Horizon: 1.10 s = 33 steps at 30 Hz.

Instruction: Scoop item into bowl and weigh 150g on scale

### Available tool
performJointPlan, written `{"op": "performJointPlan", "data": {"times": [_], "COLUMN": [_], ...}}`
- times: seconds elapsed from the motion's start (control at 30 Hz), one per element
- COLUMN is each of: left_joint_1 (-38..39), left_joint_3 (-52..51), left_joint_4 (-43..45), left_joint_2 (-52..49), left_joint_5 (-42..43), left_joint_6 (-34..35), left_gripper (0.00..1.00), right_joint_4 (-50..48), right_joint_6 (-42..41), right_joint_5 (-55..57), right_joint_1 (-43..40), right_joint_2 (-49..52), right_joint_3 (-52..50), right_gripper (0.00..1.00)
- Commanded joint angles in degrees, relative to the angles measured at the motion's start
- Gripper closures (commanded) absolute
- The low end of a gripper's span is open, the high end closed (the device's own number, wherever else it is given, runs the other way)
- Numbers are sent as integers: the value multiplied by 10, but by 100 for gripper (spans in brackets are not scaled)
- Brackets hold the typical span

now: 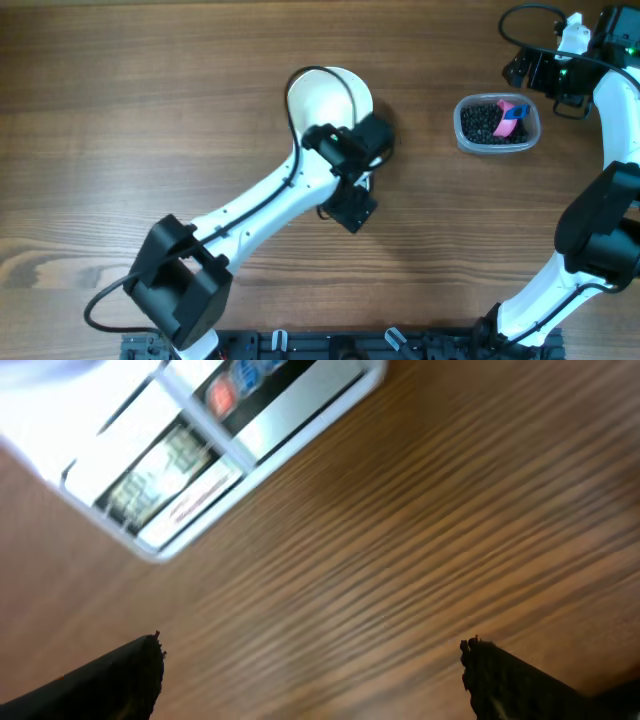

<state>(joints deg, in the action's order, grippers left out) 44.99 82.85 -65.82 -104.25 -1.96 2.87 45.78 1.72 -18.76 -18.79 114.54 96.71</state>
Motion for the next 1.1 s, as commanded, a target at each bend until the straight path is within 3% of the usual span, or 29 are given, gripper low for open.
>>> {"op": "performJointPlan", "data": {"times": [0.0, 0.17, 0.3, 0.63, 0.87, 1.07], "left_joint_1": [-41, -85, -113, -116, -148, -267], "left_joint_3": [-10, -62, -114, -121, -97, -97], "left_joint_4": [-4, 25, 97, 142, 149, 150], "left_joint_2": [11, 11, 11, 17, 123, 201], "left_joint_5": [47, 50, 54, 56, 56, 56], "left_joint_6": [38, 38, 38, 38, 56, 102], "left_gripper": [0, 0, 0, 0, 0, 0], "right_joint_4": [-2, -2, -2, -2, -2, -2], "right_joint_6": [-4, -4, -4, -4, -4, -4], "right_joint_5": [8, 8, 8, 8, 8, 8], "right_joint_1": [2, 2, 2, 2, 2, 2], "right_joint_2": [14, 14, 14, 14, 14, 14], "right_joint_3": [-5, -5, -5, -5, -5, -5], "right_gripper": [0, 0, 0, 0, 0, 0]}}
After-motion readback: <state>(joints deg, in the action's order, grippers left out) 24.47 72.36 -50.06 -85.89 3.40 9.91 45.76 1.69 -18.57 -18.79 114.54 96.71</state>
